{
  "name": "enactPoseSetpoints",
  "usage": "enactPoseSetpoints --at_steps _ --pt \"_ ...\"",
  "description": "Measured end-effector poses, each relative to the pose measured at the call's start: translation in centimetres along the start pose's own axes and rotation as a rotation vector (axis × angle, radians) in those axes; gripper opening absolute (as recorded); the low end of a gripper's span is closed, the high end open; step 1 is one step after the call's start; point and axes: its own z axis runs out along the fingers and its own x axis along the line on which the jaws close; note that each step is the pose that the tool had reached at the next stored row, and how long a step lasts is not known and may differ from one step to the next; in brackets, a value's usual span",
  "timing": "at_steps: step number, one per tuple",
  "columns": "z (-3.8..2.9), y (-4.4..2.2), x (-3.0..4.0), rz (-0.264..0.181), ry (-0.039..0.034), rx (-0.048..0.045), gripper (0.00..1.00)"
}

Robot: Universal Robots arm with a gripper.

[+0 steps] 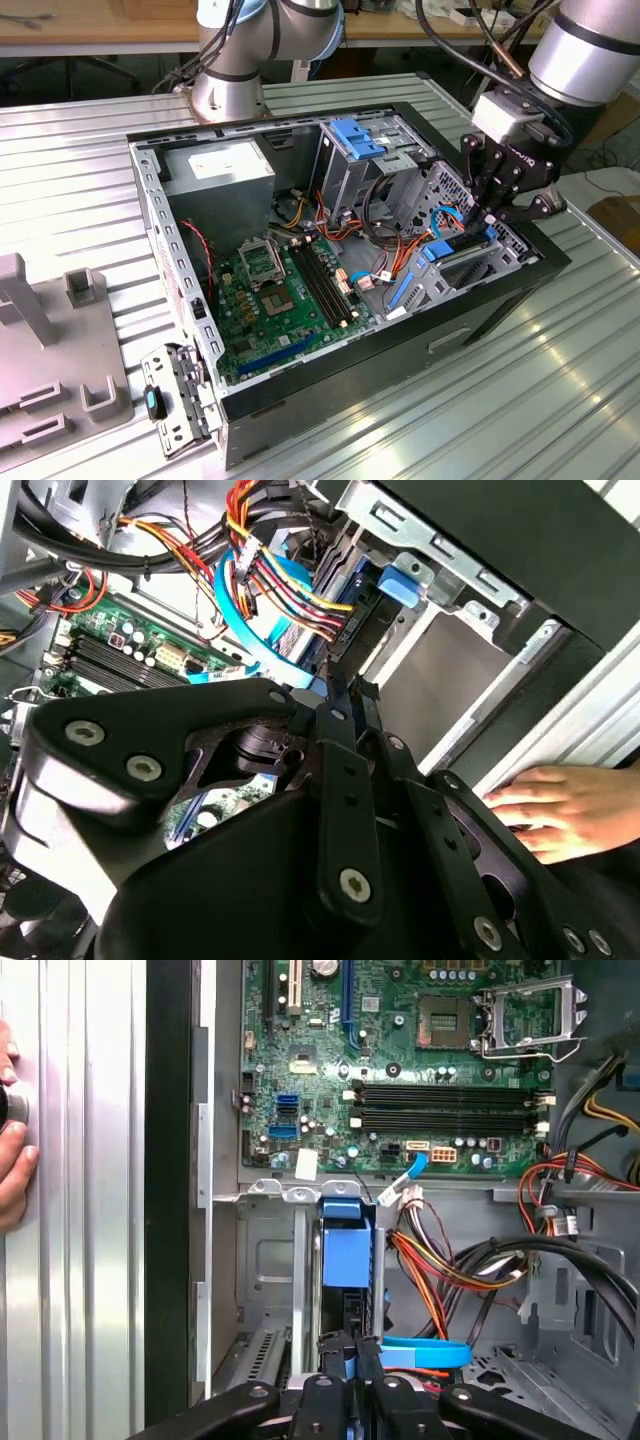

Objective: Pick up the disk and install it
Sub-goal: 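Insert the second disk wire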

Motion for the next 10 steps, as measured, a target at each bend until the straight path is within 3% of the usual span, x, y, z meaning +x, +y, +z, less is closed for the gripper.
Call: enactPoseSetpoints --at_steps 2,5,7,10 --pt "0.14 0.01 -0.46 -0.008 -0.0013 0.0004 0.16" --pt "0.21 0.01 -0.48 -0.009 -0.0038 0.0005 0.16" --pt "0.31 0.05 -0.48 -0.008 -0.0034 0.0165 0.16" --pt "0.4 0.16 -0.48 -0.005 -0.003 0.028 0.16"
